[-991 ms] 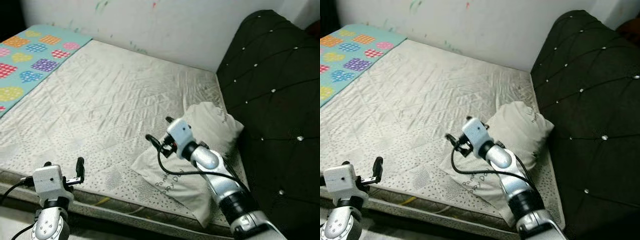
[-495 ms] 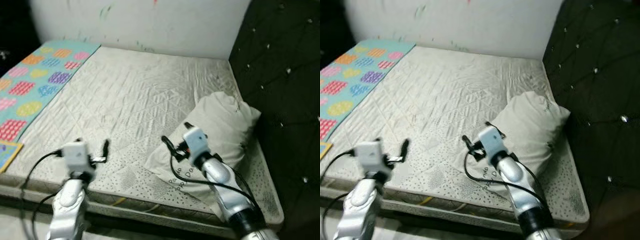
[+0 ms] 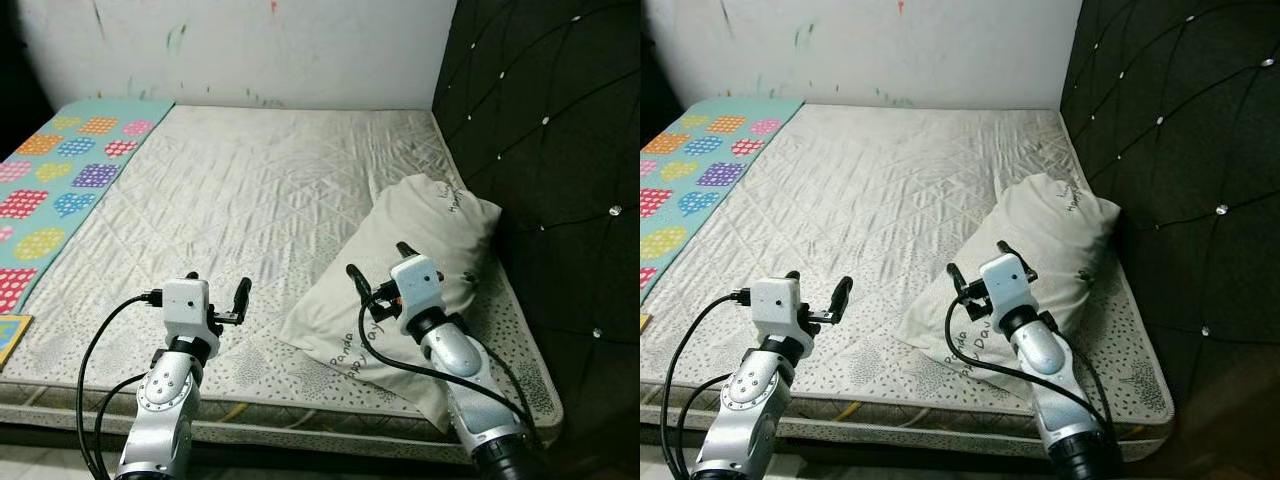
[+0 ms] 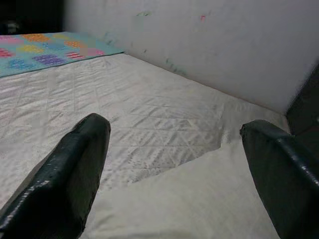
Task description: Clean up the room
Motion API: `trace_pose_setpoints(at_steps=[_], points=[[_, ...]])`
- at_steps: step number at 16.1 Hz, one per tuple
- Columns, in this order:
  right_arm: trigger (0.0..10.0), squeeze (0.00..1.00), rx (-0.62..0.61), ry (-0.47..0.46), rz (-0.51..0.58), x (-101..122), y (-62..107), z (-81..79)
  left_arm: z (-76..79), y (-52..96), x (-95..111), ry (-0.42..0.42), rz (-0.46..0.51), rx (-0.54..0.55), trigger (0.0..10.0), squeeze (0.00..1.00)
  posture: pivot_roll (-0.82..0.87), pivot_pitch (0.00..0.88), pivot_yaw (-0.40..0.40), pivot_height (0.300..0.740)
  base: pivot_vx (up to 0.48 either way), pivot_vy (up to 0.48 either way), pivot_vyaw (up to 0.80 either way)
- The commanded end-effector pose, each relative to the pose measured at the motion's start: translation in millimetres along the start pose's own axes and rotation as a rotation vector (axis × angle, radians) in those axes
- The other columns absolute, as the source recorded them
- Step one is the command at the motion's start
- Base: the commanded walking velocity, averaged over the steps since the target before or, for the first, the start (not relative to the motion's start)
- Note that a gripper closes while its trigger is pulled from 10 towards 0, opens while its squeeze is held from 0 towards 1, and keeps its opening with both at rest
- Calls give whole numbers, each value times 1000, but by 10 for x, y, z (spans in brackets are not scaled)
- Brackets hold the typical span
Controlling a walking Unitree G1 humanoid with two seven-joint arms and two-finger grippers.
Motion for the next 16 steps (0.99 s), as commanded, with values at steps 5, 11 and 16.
trace_pose_setpoints(at_steps=[5, 11, 16], points=[[10000, 0, -118, -47, -51, -71, 87, 147, -21, -13, -36, -26, -10, 15, 10000, 0, -236, 0, 106, 740, 0, 0, 0], [10000, 0, -170, -59, -67, -72, 126, 167, 66, -80, -42, -50, -19, -36, 10000, 0, -279, 0, 149, 740, 0, 0, 0], [10000, 0, -210, -40, -89, -111, 266, 241, 25, -153, -20, -67, -15, -32, 10000, 0, -310, 0, 136, 740, 0, 0, 0]])
Point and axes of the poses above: a point about 5 cm out from each wrist's last joint towards the gripper, its own y axis pointing back from the gripper into the wrist, its own x axis along the axis of the wrist's last joint, z = x × y, the point moved 1 cm from there along -y, pointing out of the wrist towards the gripper, and after that the axes turned 12 degrees about y, right-handed, at the moved point
